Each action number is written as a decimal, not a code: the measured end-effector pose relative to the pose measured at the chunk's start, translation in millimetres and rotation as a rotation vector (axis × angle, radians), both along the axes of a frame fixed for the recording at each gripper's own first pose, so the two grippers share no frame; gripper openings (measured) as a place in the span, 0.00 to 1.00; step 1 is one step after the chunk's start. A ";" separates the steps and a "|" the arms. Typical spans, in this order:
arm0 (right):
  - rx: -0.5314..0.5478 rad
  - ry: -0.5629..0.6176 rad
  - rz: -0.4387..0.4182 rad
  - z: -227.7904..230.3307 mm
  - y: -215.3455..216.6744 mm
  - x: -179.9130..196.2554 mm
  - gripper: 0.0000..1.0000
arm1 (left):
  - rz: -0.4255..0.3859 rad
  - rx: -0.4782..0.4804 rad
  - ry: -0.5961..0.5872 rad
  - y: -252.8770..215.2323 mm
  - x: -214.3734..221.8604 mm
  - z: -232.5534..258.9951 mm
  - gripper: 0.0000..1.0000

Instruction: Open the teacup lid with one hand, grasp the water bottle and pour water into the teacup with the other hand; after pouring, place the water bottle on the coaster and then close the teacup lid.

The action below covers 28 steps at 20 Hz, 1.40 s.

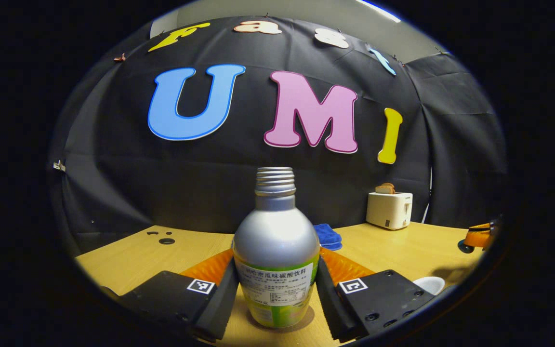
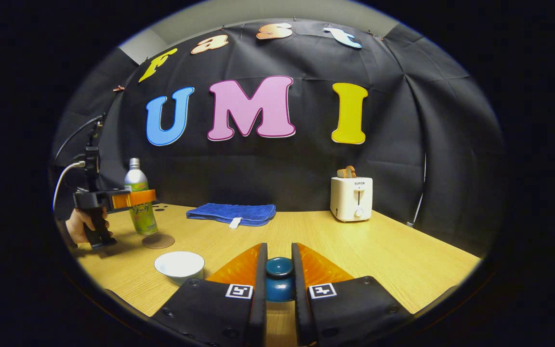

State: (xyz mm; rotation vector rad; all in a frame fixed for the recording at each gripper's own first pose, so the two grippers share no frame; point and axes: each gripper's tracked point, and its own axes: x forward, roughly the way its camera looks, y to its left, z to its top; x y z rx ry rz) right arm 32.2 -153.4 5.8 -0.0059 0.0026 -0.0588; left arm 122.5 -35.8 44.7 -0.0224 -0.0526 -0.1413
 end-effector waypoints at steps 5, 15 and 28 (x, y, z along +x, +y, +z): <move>0.000 -0.001 -0.006 0.7 -1.2 -1.0 0.27 | -0.007 0.009 0.031 -1.3 5.1 -10.6 0.80; 0.000 0.000 -0.006 1.2 -1.6 -0.7 0.28 | -0.030 0.001 0.055 -8.6 -9.3 -9.5 0.97; 0.000 0.000 -0.003 2.0 2.2 -1.5 0.27 | 0.062 0.018 0.015 19.8 -64.8 -12.1 0.97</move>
